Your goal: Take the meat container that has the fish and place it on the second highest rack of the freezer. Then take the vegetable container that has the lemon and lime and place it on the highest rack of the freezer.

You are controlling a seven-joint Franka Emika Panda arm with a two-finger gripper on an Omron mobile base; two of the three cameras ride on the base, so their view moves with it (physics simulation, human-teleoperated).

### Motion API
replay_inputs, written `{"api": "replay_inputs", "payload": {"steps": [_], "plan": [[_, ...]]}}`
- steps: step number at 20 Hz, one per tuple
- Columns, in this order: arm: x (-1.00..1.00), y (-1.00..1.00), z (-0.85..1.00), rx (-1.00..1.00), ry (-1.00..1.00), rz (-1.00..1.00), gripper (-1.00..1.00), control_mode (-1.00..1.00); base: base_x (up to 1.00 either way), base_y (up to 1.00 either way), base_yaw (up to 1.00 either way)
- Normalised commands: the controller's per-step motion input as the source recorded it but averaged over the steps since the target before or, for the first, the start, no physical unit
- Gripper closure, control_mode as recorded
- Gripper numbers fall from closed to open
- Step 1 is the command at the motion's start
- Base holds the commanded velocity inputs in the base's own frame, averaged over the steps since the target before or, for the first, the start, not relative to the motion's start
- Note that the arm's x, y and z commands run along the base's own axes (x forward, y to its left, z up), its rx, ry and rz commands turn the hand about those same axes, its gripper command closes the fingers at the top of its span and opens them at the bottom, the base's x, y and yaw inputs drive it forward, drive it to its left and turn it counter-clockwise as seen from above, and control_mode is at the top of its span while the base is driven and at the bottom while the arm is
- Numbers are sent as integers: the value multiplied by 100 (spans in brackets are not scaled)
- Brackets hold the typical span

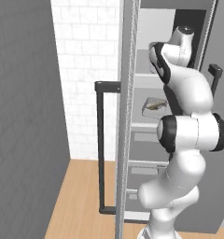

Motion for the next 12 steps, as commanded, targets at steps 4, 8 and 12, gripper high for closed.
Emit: {"api": "replay_inputs", "payload": {"steps": [4,8,12], "plan": [[55,-11,-12,0,0,1,100,-100,0,0,0],[49,-32,0,0,0,7,100,-100,0,0,0],[62,-11,-13,0,0,5,100,-100,0,0,0]]}}
